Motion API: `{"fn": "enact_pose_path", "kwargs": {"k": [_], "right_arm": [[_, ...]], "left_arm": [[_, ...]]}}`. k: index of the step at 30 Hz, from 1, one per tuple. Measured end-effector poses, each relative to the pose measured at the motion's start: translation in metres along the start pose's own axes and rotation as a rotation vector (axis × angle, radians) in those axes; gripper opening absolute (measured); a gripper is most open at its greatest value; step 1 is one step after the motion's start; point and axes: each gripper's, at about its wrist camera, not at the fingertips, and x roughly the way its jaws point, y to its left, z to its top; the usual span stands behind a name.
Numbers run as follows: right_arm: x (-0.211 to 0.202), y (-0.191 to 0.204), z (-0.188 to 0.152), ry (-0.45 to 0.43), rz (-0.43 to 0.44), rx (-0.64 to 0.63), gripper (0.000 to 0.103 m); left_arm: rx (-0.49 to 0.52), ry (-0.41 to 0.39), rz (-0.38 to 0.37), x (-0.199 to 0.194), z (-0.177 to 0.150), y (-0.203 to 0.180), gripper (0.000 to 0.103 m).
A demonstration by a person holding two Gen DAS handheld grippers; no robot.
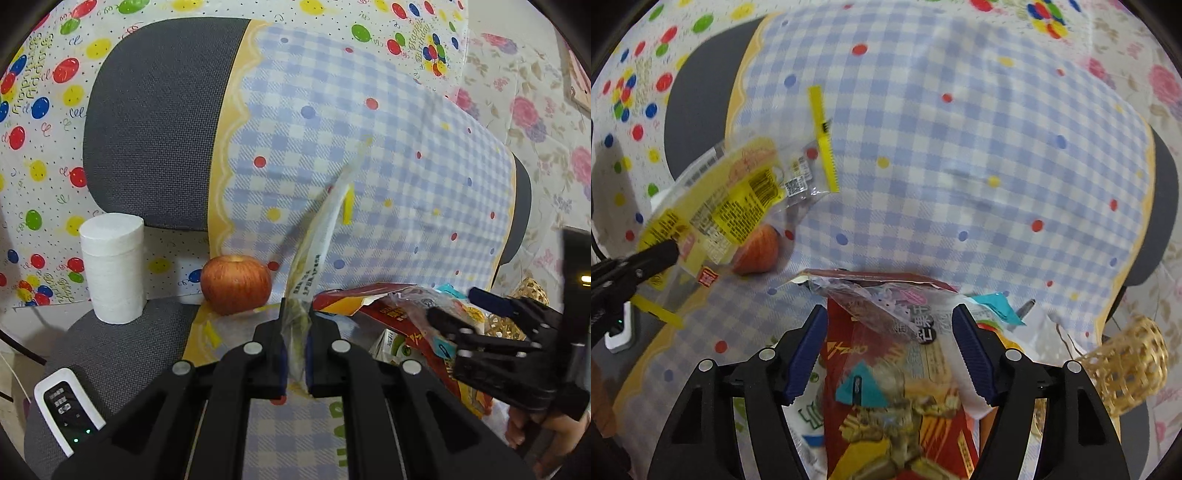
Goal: Collect trash
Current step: 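Lift the bread bag with the left gripper while the right gripper grasps a clear wrapper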
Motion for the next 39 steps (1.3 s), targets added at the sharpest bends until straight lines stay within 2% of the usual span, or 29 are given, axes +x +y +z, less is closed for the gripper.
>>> {"fn": "enact_pose_path", "kwargs": {"k": [1, 4, 10, 16, 20, 27, 39], "right_arm": [[0.006, 0.002, 0.001, 0.016, -0.002, -0.014, 0.065], [0.014, 0.004, 0.000, 0.050, -0.014, -0.046, 0.040], [-0.008, -0.009, 0.000, -0.033, -0.003, 0.007, 0.010], [-0.055, -0.045, 0.003, -0.170, -0.016, 0.151, 0.008], [-0.087, -0.065, -0.002, -0.230, -0.001, 0.223, 0.008], [-0.134, -0.093, -0.035, -0.242, 0.071, 0.346, 0.008], [-0.238, -0.130, -0.130, -0.253, -0.067, 0.500, 0.008]], "left_arm": [[0.000, 0.005, -0.007, 0.001, -0.001, -0.001, 0.004], [0.005, 0.012, -0.016, 0.003, -0.003, -0.002, 0.004], [0.005, 0.009, -0.017, 0.001, -0.002, -0.002, 0.004], [0.018, -0.029, -0.031, -0.021, 0.000, -0.013, 0.004], [0.041, -0.061, -0.057, -0.041, 0.002, -0.028, 0.004], [0.091, -0.081, -0.171, -0.072, -0.006, -0.068, 0.004], [0.175, -0.018, -0.399, -0.097, -0.050, -0.145, 0.004]]}}
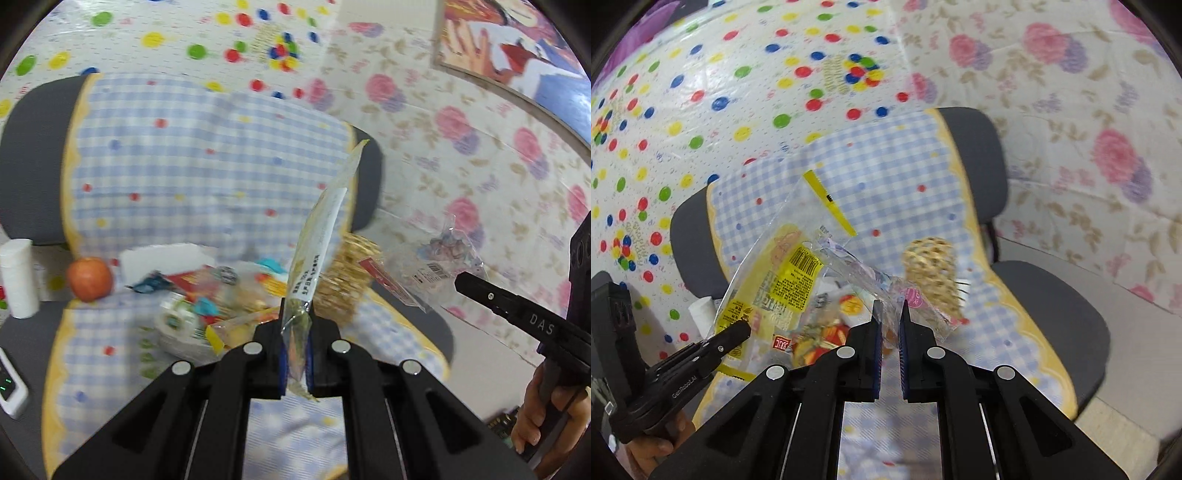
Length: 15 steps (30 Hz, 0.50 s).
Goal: Collect trash
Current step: 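Lift the bread bag with the left gripper while the right gripper grasps a clear wrapper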
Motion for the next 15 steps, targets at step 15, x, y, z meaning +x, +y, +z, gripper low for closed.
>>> {"fn": "enact_pose_path", "kwargs": {"k": [15], "right_arm": [[-0.111, -0.096, -0.087, 0.012, -0.332, 0.170, 0.009]], "left_arm": [[0.158, 0.143, -0.303, 0.017, -0.078, -0.115, 0.004]]}}
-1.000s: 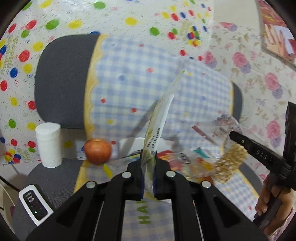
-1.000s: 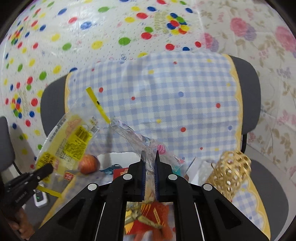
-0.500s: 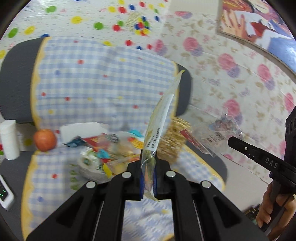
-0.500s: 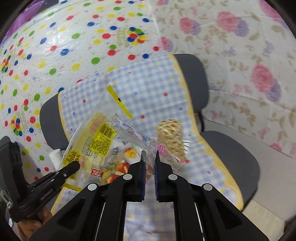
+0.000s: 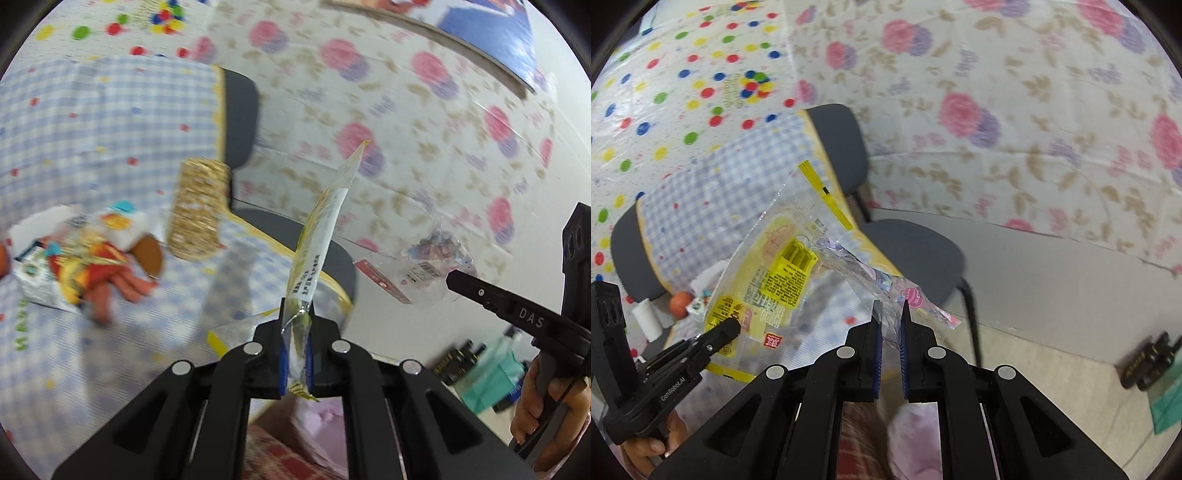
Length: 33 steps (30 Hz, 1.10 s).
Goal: Collect trash
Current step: 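Lift the bread bag with the left gripper while the right gripper grasps a clear wrapper, then carry both wrappers over the pink bin and open both grippers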
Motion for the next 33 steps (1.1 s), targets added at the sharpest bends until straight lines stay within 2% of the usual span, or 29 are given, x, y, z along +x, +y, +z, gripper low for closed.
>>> {"fn": "enact_pose_path", "kwargs": {"k": [6, 11, 18, 23, 24, 26, 28, 29, 33], "right_arm": [[-0.016, -0.046, -0.034, 0.055, -0.091, 0.085, 0.009], [-0.012, -0.066, -0.054, 0.112, -0.132, 0.134, 0.010], [0.012, -0.082, -0.073, 0.201, -0.164, 0.170, 0.011], [0.027, -0.087, -0.081, 0.237, -0.174, 0.179, 0.016], [0.029, -0.088, -0.082, 0.240, -0.174, 0.181, 0.017], [0.033, -0.089, -0.083, 0.243, -0.173, 0.186, 0.027], [0.034, -0.091, -0.083, 0.237, -0.181, 0.190, 0.033], [0.034, -0.091, -0.083, 0.236, -0.183, 0.191, 0.033], [0.030, -0.091, -0.079, 0.222, -0.182, 0.192, 0.033]], "left_arm": [[0.066, 0.068, -0.081, 0.021, -0.026, -0.035, 0.004], [0.080, 0.169, -0.135, 0.047, -0.046, -0.053, 0.004], [0.075, 0.289, -0.155, 0.081, -0.064, -0.063, 0.005], [0.083, 0.336, -0.165, 0.094, -0.069, -0.067, 0.006], [0.084, 0.344, -0.170, 0.097, -0.068, -0.069, 0.008], [0.080, 0.352, -0.185, 0.101, -0.069, -0.071, 0.016], [0.068, 0.351, -0.201, 0.104, -0.068, -0.071, 0.031], [0.066, 0.348, -0.202, 0.104, -0.068, -0.071, 0.035], [0.056, 0.317, -0.194, 0.099, -0.061, -0.067, 0.036]]}}
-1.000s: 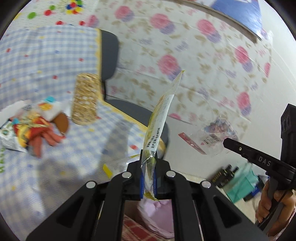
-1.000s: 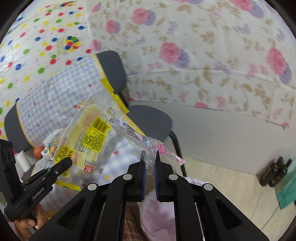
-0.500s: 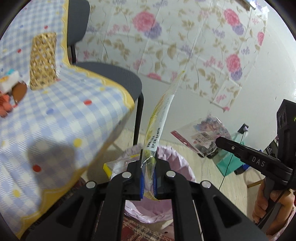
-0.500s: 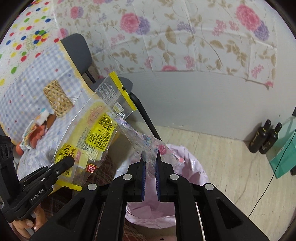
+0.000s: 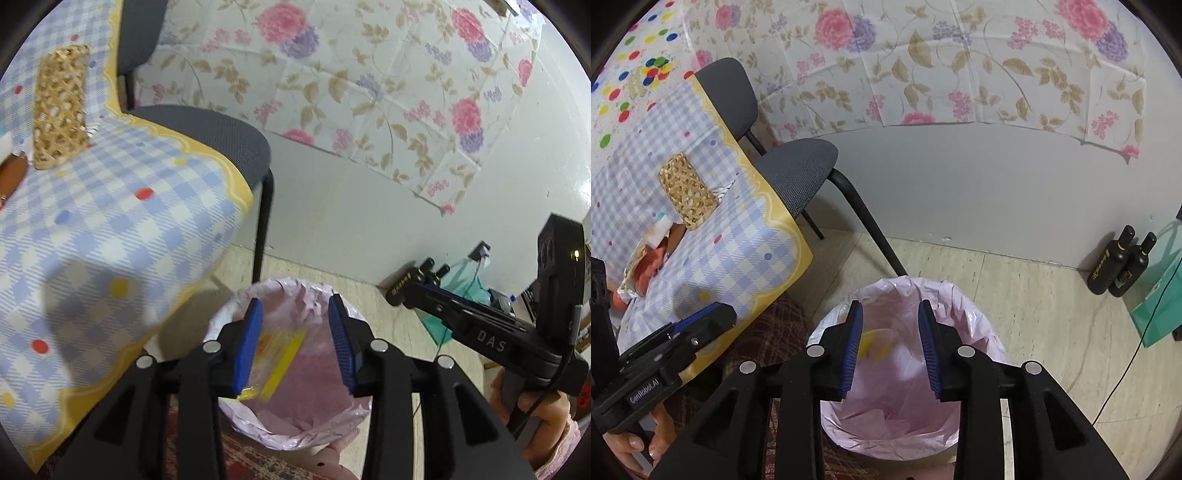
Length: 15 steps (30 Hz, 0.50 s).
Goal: Collect trash
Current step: 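Carry both wrappers over the pink bin and open both grippers, then return both tools to the chair seat above the remaining trash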
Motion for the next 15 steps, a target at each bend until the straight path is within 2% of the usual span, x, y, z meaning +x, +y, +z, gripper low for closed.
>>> {"fn": "enact_pose_path", "kwargs": {"k": [6, 15], "right_arm": [[-0.026, 0.024, 0.018, -0.098, 0.024, -0.058, 0.034], [-0.043, 0.091, 0.042, -0.186, 0.136, -0.207, 0.038]], "left_arm": [[-0.034, -0.121, 0.096, -0.042, 0.021, 0.021, 0.036], [-0.047, -0.210, 0.256, -0.095, 0.040, 0.054, 0.038]]}}
